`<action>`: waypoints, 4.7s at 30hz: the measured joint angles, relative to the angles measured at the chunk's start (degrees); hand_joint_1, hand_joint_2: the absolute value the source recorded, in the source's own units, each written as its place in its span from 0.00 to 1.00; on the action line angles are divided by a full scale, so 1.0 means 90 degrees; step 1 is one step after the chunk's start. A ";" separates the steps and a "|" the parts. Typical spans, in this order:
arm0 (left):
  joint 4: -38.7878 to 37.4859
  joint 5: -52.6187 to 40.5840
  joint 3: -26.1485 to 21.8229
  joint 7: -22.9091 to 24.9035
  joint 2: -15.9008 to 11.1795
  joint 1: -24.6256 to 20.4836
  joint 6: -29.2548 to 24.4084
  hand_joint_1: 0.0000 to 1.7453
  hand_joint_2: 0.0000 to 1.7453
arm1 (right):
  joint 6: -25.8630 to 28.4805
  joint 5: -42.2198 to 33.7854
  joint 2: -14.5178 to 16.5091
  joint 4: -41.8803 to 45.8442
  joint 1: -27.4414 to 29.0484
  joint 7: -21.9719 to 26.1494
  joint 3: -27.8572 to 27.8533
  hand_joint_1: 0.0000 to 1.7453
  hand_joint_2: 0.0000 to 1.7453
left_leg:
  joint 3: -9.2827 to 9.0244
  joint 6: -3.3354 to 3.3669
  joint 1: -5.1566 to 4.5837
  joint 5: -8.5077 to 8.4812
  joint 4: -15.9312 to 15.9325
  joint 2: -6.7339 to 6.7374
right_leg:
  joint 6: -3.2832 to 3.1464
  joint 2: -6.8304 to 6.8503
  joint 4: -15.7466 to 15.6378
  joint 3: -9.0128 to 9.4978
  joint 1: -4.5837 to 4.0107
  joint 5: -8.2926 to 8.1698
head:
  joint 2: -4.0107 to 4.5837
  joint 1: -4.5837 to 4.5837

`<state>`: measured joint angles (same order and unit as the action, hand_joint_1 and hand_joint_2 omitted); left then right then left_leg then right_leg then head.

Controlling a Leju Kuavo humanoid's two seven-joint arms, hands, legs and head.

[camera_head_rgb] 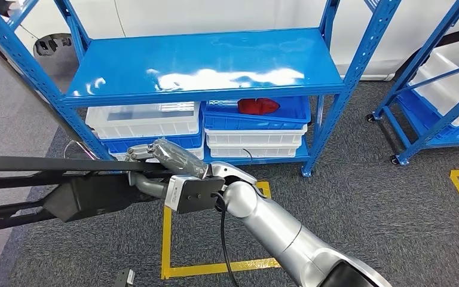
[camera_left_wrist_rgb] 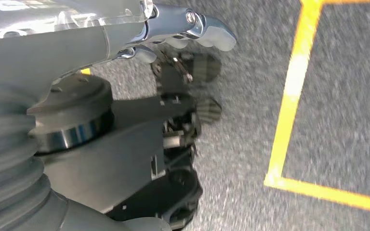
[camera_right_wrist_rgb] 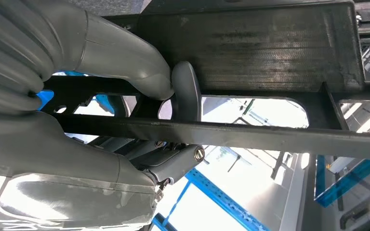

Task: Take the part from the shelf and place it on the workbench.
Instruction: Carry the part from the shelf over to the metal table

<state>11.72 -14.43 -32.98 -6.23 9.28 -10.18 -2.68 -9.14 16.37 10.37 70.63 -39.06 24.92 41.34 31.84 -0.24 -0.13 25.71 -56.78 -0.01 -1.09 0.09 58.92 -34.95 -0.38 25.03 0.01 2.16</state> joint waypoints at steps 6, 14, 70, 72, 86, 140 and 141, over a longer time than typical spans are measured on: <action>0.0000 -0.0007 0.0000 0.0016 0.0050 0.0013 -0.0032 0.00 1.00 | -0.0002 0.0000 -0.0057 -0.0024 0.0057 0.0015 0.0002 1.00 1.00 | 0.0091 0.0061 0.0060 -0.0163 0.0110 0.0034 | 0.0190 -0.0013 0.1696 -0.0738 0.0091 0.0875 | 0.0000 -0.0024; 0.0000 -0.0065 0.0002 0.0070 0.0069 0.0026 -0.0041 0.00 1.00 | 0.0015 0.0077 -0.0092 -0.0051 0.0101 0.0100 0.0008 1.00 1.00 | 0.0343 -0.0167 0.0075 -0.0102 -0.0233 0.0031 | 0.0069 -0.0040 0.0193 0.0017 0.0142 0.0208 | 0.0000 -0.0019; 0.0000 -0.0208 0.0027 0.0135 0.0129 -0.0029 -0.0027 0.00 1.00 | 0.0138 0.0388 -0.0158 0.0038 0.0380 0.0222 -0.0024 1.00 1.00 | 0.0039 0.0028 0.0069 0.0010 -0.0015 0.0417 | 0.0234 0.0094 0.0988 -0.0500 0.0125 0.0284 | -0.0001 -0.0112; 0.0000 -0.0208 0.0027 0.0136 0.0129 -0.0037 -0.0027 0.00 1.00 | 0.0132 0.0395 -0.0152 0.0057 0.0370 0.0222 -0.0026 1.00 1.00 | 0.0050 -0.0023 0.0032 0.0057 -0.0076 0.0529 | 0.0140 0.0364 0.0237 -0.0089 0.0067 0.0072 | 0.0000 -0.0109; 0.0000 -0.0109 0.0015 0.0044 0.0115 0.0068 -0.0027 0.00 1.00 | -0.0005 0.0355 -0.0054 -0.0007 0.0294 0.0316 0.0004 1.00 1.00 | 0.0335 -0.0249 0.0117 0.0355 -0.0914 -0.0160 | -0.0118 -0.0493 -0.0022 -0.0058 0.0086 -0.0083 | 0.0001 -0.0101; 0.0007 0.0009 -0.0112 -0.0962 0.0107 0.0021 -0.0338 0.00 1.00 | 0.0088 0.0361 0.0112 -0.0222 -0.0005 0.0357 0.0094 1.00 1.00 | 0.0235 -0.0176 0.0060 0.0537 -0.0612 0.0325 | -0.0143 0.0071 -0.0142 0.0000 0.0012 -0.0018 | -0.0001 -0.0211; 0.0007 0.0008 -0.0120 -0.0969 0.0104 0.0037 -0.0345 0.00 1.00 | 0.0083 0.0359 0.0128 -0.0231 -0.0014 0.0358 0.0101 1.00 1.00 | 0.0413 -0.0194 0.0068 0.0744 -0.1026 0.0178 | -0.0157 -0.0003 -0.0142 -0.0001 0.0013 -0.0024 | -0.0001 -0.0207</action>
<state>11.78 -14.36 -34.06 -14.95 10.21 -9.85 -5.79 -8.39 19.61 11.52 68.55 -39.18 28.14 42.26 35.55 -1.98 0.48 32.41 -66.01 1.59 -2.50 0.06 57.64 -34.97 -0.27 24.81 0.00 0.31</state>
